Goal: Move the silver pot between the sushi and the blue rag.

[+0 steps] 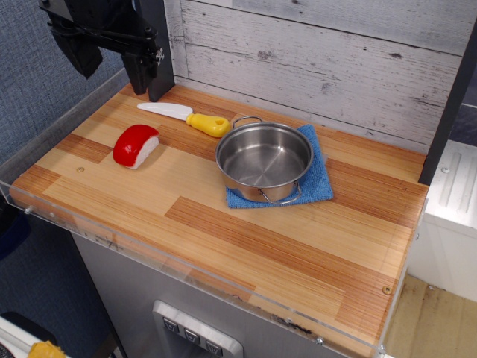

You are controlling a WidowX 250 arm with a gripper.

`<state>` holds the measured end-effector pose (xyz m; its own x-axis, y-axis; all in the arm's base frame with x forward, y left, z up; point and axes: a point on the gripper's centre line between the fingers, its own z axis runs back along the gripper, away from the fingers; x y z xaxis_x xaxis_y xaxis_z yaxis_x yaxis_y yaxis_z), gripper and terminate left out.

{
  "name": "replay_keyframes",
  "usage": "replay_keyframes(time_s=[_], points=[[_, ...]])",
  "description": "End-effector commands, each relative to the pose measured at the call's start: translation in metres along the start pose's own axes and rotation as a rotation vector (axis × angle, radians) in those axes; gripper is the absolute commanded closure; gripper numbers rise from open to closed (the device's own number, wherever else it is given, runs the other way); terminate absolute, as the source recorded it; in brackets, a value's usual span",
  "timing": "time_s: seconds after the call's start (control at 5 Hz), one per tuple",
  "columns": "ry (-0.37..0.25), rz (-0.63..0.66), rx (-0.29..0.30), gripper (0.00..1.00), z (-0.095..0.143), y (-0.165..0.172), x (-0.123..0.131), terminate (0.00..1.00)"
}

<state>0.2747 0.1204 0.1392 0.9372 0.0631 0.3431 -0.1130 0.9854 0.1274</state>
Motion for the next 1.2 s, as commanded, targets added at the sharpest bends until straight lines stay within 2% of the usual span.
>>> replay_keyframes(time_s=[0.0,0.4,0.6,0.8,1.0], points=[[0.000,0.000,0.000,0.00,0.000,0.000,0.000,0.00],[0.011,-0.016,-0.011,0.00,-0.015,-0.030,0.016,0.00],[0.013,-0.002,-0.053,0.00,-0.027,-0.061,0.030,0.00],[0.029,0.075,-0.075,0.00,-0.041,-0.079,0.038,0.00],[0.073,0.136,-0.077,0.00,-0.059,-0.093,0.040,0.00]])
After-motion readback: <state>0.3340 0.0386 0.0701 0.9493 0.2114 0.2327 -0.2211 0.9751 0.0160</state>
